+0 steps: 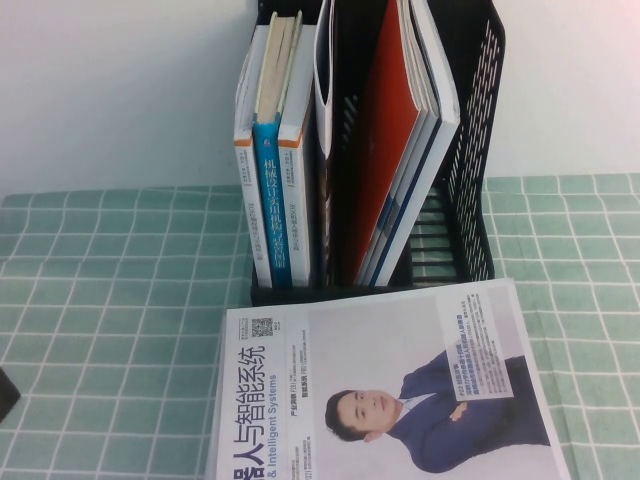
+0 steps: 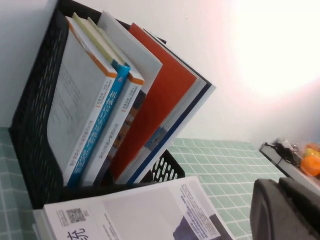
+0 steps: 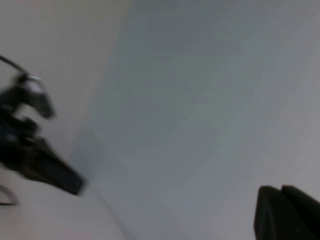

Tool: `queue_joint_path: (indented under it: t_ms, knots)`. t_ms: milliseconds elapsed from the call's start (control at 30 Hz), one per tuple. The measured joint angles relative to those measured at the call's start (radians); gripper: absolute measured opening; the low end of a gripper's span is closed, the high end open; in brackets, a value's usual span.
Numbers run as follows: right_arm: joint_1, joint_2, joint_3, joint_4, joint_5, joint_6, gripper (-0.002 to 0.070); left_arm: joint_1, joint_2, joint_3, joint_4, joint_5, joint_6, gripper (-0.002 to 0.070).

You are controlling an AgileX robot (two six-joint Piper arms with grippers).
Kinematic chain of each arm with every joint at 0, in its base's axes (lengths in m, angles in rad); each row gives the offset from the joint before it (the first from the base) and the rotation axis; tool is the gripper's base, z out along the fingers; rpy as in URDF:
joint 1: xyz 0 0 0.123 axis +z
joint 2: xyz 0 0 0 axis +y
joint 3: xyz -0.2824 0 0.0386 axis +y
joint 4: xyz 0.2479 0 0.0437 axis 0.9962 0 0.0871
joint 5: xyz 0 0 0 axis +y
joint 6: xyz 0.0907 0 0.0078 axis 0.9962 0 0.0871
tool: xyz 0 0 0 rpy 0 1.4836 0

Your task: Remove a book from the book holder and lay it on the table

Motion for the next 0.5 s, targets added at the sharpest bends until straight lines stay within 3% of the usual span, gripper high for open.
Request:
queue_joint_path:
  t_ms: [167, 300, 500]
  knots:
    - [0.000, 0.103, -0.006, -0.503, 0.473, 0.579, -0.0002, 0.000, 0.000, 0.030, 0.018, 0.030, 0.012, -0.0003]
    - [0.000, 0.199, -0.010, -0.977, 0.806, 1.042, -0.0002, 0.000, 0.000, 0.066, 0.130, 0.118, 0.132, -0.0003]
    - [0.000, 0.235, -0.010, -1.646, 0.937, 1.515, -0.0002, 0.000, 0.000, 0.144, 0.281, 0.180, 0.224, -0.0003]
